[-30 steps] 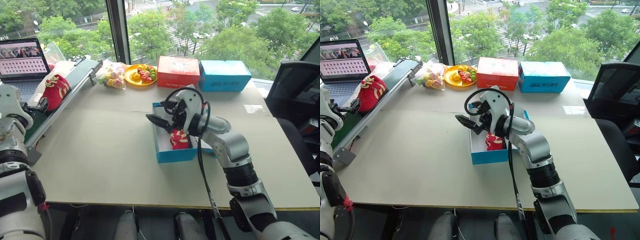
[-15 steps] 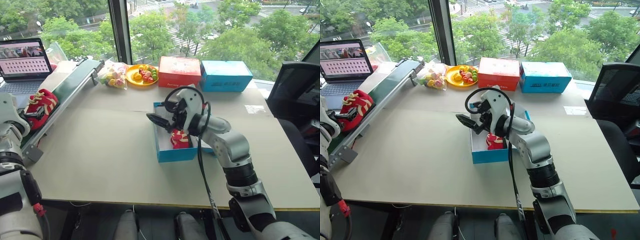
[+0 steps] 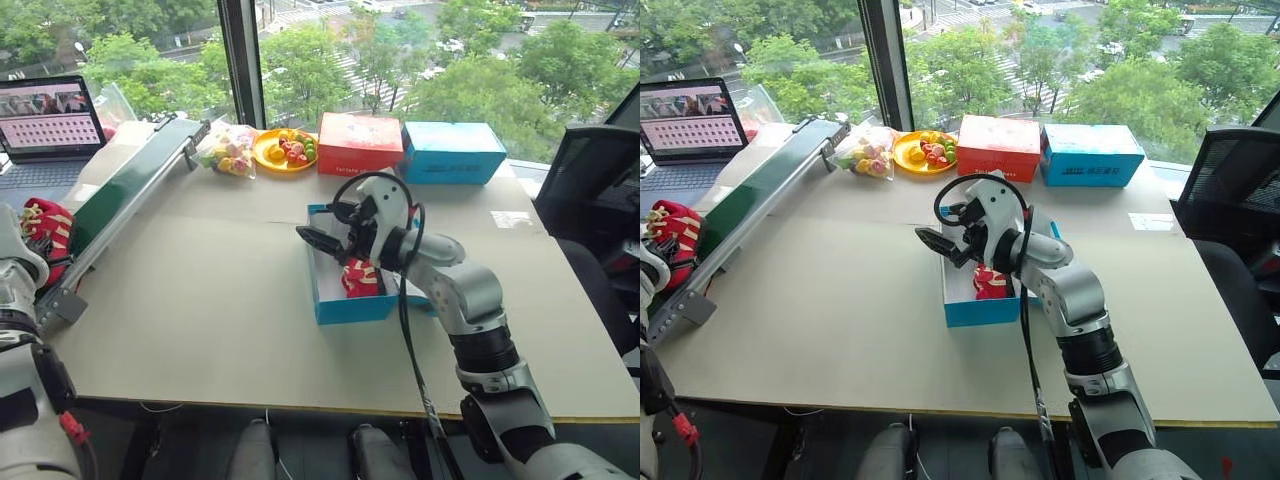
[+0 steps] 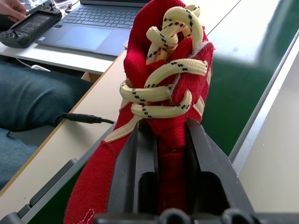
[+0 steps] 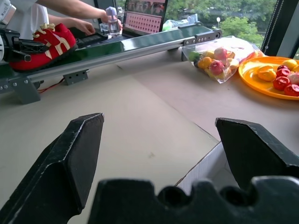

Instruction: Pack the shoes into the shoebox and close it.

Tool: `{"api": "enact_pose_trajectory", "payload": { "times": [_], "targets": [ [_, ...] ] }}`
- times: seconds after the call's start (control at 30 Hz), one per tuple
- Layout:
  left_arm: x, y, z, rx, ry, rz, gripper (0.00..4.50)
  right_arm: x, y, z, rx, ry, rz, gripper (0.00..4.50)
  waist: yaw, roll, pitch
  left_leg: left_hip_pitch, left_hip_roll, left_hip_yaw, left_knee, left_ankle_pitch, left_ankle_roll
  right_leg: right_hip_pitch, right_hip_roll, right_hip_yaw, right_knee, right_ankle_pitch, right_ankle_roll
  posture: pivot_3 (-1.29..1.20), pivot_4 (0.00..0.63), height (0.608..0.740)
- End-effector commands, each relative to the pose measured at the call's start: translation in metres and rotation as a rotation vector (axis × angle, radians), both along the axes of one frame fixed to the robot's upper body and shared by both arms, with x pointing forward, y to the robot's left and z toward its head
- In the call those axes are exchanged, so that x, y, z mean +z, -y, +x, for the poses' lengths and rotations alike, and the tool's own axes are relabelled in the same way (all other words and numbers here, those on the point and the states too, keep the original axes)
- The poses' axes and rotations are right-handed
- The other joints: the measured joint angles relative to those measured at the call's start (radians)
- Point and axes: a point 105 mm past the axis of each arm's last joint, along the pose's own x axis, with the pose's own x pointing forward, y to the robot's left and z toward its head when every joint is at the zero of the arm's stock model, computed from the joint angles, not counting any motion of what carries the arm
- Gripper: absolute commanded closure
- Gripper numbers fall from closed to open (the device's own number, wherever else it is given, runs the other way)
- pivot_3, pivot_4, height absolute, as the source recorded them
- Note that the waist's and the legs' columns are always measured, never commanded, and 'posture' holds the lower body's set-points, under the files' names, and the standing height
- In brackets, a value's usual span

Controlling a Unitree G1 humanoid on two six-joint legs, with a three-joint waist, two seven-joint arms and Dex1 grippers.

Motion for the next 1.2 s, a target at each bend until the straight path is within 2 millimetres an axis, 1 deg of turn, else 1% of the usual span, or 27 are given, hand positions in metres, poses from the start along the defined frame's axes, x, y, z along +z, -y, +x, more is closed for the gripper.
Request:
{"api": "enact_pose_trajectory", "payload": {
  "times": [0.03, 0.07, 0.1, 0.13, 0.17, 0.2, 0.23, 0.27, 0.3, 0.37, 0.47, 0.53, 0.63, 0.73, 0.83, 0.97, 1.03, 1.13, 1.2],
  "targets": [
    [0.066, 0.026, 0.024, -0.123, 0.222, 0.083, 4.25, 0.018, 0.002, -0.005, 0.008, 0.045, 0.042, 0.0, 0.006, -0.004, 0.0, 0.0, 0.0, 0.0, 0.0, 0.0, 0.0, 0.0, 0.0, 0.0, 0.0, 0.0, 0.0, 0.0, 0.15, 0.739],
    [0.078, 0.041, 0.032, -0.195, 0.265, 0.079, 4.25, 0.022, 0.004, -0.004, 0.006, 0.03, 0.083, 0.0, 0.008, -0.005, 0.0, 0.0, 0.0, 0.0, 0.0, 0.0, -0.001, 0.0, 0.0, -0.001, 0.0, 0.0, 0.0, 0.0, 0.15, 0.739],
    [0.085, 0.052, 0.037, -0.243, 0.291, 0.075, 4.25, 0.025, 0.005, -0.003, 0.005, 0.018, 0.112, 0.0, 0.011, -0.006, 0.0, -0.001, 0.0, 0.0, 0.0, 0.0, -0.001, 0.0, 0.0, -0.001, 0.0, 0.0, 0.0, 0.0, 0.15, 0.739],
    [0.089, 0.058, 0.039, -0.273, 0.306, 0.073, 4.25, 0.026, 0.005, -0.003, 0.005, 0.011, 0.13, 0.0, 0.014, -0.007, -0.001, -0.001, 0.0, 0.0, 0.0, 0.001, -0.001, 0.0, 0.0, -0.001, 0.0, 0.0, 0.0, 0.0, 0.15, 0.739],
    [0.09, 0.06, 0.04, -0.282, 0.311, 0.072, 4.25, 0.027, 0.006, -0.003, 0.004, 0.007, 0.137, 0.0, 0.014, -0.007, -0.001, -0.001, 0.0, 0.0, 0.0, 0.001, -0.001, 0.0, 0.0, -0.001, 0.0, 0.0, 0.0, 0.0, 0.15, 0.739],
    [0.1, 0.079, 0.045, -0.349, 0.322, 0.12, 4.25, 0.032, 0.007, -0.003, 0.016, -0.041, 0.218, 0.0, 0.013, -0.007, -0.001, -0.001, 0.0, 0.0, 0.0, 0.001, -0.001, 0.0, 0.0, -0.001, 0.0, 0.0, 0.0, 0.0, 0.15, 0.739],
    [0.11, 0.104, 0.05, -0.429, 0.352, 0.139, 4.25, 0.037, 0.008, -0.002, 0.029, -0.095, 0.304, 0.0, 0.01, -0.007, -0.001, -0.001, 0.0, 0.0, 0.0, 0.001, -0.001, 0.0, 0.0, -0.001, 0.0, 0.0, 0.0, 0.0, 0.15, 0.739],
    [0.118, 0.129, 0.052, -0.508, 0.382, 0.148, 4.25, 0.041, 0.01, -0.001, 0.044, -0.159, 0.398, 0.0, 0.01, -0.007, -0.001, -0.001, 0.0, 0.0, 0.0, 0.001, -0.001, 0.0, 0.0, -0.001, 0.0, 0.0, 0.0, 0.0, 0.15, 0.739],
    [0.123, 0.149, 0.052, -0.565, 0.405, 0.137, 4.25, 0.044, 0.012, 0.001, 0.049, -0.218, 0.473, 0.0, 0.011, -0.007, -0.001, -0.001, 0.001, -0.001, 0.0, 0.001, -0.001, 0.0, 0.0, -0.001, 0.0, 0.0, 0.0, 0.0, 0.15, 0.739],
    [0.124, 0.173, 0.05, -0.627, 0.42, 0.095, 4.25, 0.046, 0.015, 0.003, 0.058, -0.293, 0.55, 0.0, 0.013, -0.007, -0.001, -0.001, 0.001, -0.001, 0.0, 0.001, -0.001, 0.001, 0.0, -0.001, 0.001, 0.0, -0.001, 0.0, 0.15, 0.739],
    [0.122, 0.217, 0.045, -0.733, 0.425, 0.033, 4.25, 0.054, 0.015, 0.002, 0.096, -0.346, 0.621, 0.0, 0.003, -0.007, -0.001, -0.001, 0.001, -0.001, 0.001, 0.001, -0.001, 0.001, 0.0, -0.001, 0.001, 0.0, -0.001, 0.0, 0.15, 0.739],
    [0.121, 0.243, 0.042, -0.786, 0.433, -0.027, 4.25, 0.058, 0.016, 0.002, 0.109, -0.37, 0.656, 0.0, -0.002, -0.007, -0.001, -0.001, 0.001, -0.002, 0.0, 0.001, -0.001, 0.001, 0.0, -0.001, 0.001, 0.0, -0.001, 0.0, 0.15, 0.739],
    [0.118, 0.288, 0.034, -0.876, 0.44, -0.11, 4.25, 0.065, 0.018, 0.002, 0.129, -0.394, 0.703, 0.0, -0.009, -0.007, -0.001, -0.001, 0.001, -0.003, 0.001, 0.001, 0.0, 0.001, 0.0, -0.001, 0.001, 0.0, -0.001, 0.0, 0.15, 0.739],
    [0.117, 0.324, 0.027, -0.945, 0.441, -0.188, 4.25, 0.066, 0.018, 0.002, 0.127, -0.413, 0.722, 0.0, -0.013, -0.007, -0.001, -0.001, 0.001, -0.004, 0.002, 0.001, 0.0, 0.002, 0.0, -0.001, 0.001, 0.0, 0.0, 0.0, 0.15, 0.739],
    [0.119, 0.347, 0.02, -0.988, 0.446, -0.239, 4.25, 0.066, 0.016, 0.002, 0.119, -0.423, 0.722, 0.0, -0.016, -0.007, -0.001, -0.001, 0.001, -0.004, 0.002, 0.001, 0.0, 0.002, 0.0, -0.001, 0.001, 0.0, 0.0, 0.0, 0.15, 0.739],
    [0.12, 0.368, 0.013, -1.027, 0.44, -0.285, 4.25, 0.065, 0.018, 0.006, 0.089, -0.423, 0.727, 0.0, -0.017, -0.007, -0.001, -0.001, 0.0, -0.005, 0.002, 0.002, 0.0, 0.002, 0.0, -0.001, 0.001, 0.0, 0.0, 0.0, 0.15, 0.739],
    [0.118, 0.37, 0.011, -1.01, 0.43, -0.296, 4.25, 0.065, 0.02, 0.007, 0.078, -0.418, 0.723, 0.0, -0.017, -0.007, -0.001, -0.001, 0.0, -0.006, 0.002, 0.002, 0.0, 0.002, 0.0, -0.001, 0.0, 0.0, 0.0, 0.0, 0.15, 0.739],
    [0.115, 0.377, 0.003, -1.037, 0.413, -0.253, 4.25, 0.064, 0.021, 0.008, 0.067, -0.414, 0.721, 0.0, -0.017, -0.007, -0.001, -0.001, 0.0, -0.006, 0.002, 0.002, 0.0, 0.003, 0.0, -0.001, 0.0, 0.0, 0.0, 0.0, 0.15, 0.739],
    [0.115, 0.379, 0.0, -1.033, 0.414, -0.284, 4.25, 0.065, 0.022, 0.009, 0.061, -0.416, 0.729, 0.0, -0.017, -0.007, -0.001, -0.001, 0.0, -0.006, 0.002, 0.002, 0.0, 0.003, 0.0, -0.001, 0.0, 0.0, 0.0, 0.0, 0.15, 0.739]
  ]
}}
